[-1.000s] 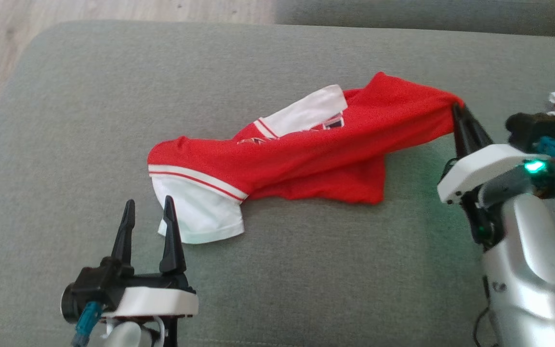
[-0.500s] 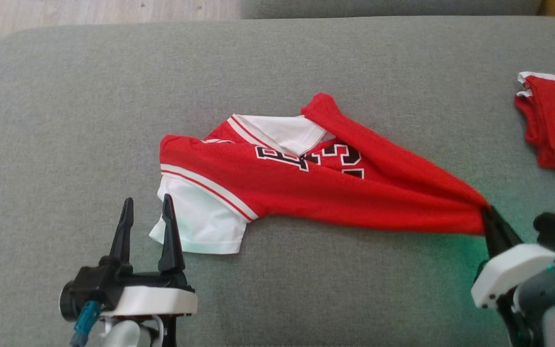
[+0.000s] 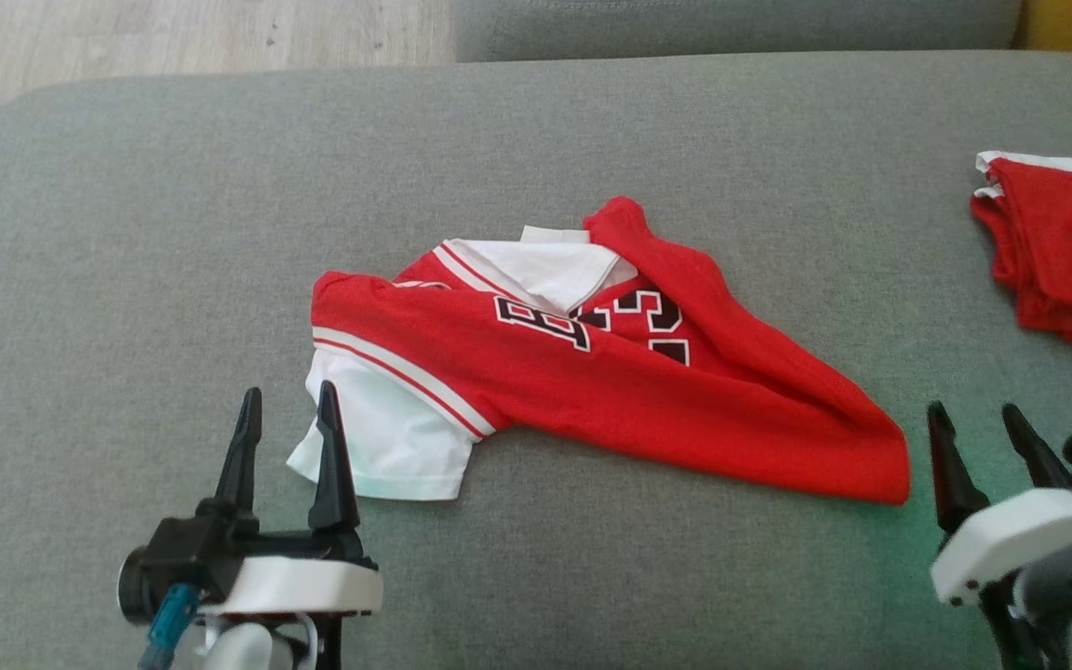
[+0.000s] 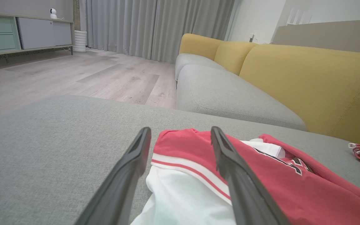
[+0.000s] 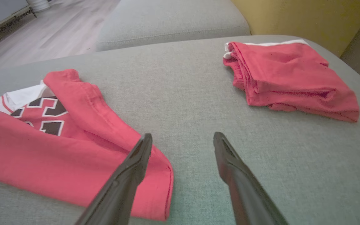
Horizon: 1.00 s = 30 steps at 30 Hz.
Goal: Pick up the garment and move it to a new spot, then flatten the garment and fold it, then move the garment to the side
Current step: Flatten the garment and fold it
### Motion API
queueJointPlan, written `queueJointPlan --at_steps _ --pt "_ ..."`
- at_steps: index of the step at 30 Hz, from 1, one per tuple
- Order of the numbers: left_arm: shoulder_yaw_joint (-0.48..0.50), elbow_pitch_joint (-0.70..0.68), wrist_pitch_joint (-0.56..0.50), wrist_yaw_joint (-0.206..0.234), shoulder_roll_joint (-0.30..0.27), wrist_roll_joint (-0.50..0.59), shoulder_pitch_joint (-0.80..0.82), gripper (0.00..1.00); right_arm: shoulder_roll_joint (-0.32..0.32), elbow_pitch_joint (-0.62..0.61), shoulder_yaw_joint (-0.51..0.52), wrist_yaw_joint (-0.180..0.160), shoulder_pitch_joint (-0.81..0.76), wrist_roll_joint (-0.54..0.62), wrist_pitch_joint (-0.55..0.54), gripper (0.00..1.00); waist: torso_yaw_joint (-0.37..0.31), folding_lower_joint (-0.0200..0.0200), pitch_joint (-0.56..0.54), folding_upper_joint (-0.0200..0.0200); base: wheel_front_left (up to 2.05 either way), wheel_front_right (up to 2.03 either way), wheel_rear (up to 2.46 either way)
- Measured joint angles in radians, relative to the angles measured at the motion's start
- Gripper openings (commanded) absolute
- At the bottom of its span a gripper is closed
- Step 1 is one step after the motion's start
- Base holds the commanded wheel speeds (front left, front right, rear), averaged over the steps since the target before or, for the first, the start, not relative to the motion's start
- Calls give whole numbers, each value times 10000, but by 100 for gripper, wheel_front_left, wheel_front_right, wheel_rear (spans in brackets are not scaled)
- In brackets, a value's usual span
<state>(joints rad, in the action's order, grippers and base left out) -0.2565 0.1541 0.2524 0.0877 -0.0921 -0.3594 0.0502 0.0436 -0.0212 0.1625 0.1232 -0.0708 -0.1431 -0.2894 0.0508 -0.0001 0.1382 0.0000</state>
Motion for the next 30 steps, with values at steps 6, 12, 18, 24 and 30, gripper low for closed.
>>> queueJointPlan --at_steps 6,12,18,24,30 --pt "-25 8 0 -27 35 71 -165 100 2 -102 -1221 0 755 299 -119 100 150 0 -71 0 0 0 0" --pt "-102 -2 0 -88 88 90 -130 100 364 1149 -2640 2 2903 495 -594 100 567 1 118 0 0 0 0" --pt "-173 -12 0 -111 217 90 157 100 966 3099 -3647 2 4673 489 -1218 100 1231 2 434 0 0 0 0" --pt "-159 -63 0 -230 351 88 373 100 1455 5200 -4452 2 6195 405 -1847 100 2124 2 775 0 0 0 0" --pt "-174 -61 0 -270 383 86 408 100 1475 6475 -4420 2 6887 736 -2127 67 2591 2 994 0 0 0 0"
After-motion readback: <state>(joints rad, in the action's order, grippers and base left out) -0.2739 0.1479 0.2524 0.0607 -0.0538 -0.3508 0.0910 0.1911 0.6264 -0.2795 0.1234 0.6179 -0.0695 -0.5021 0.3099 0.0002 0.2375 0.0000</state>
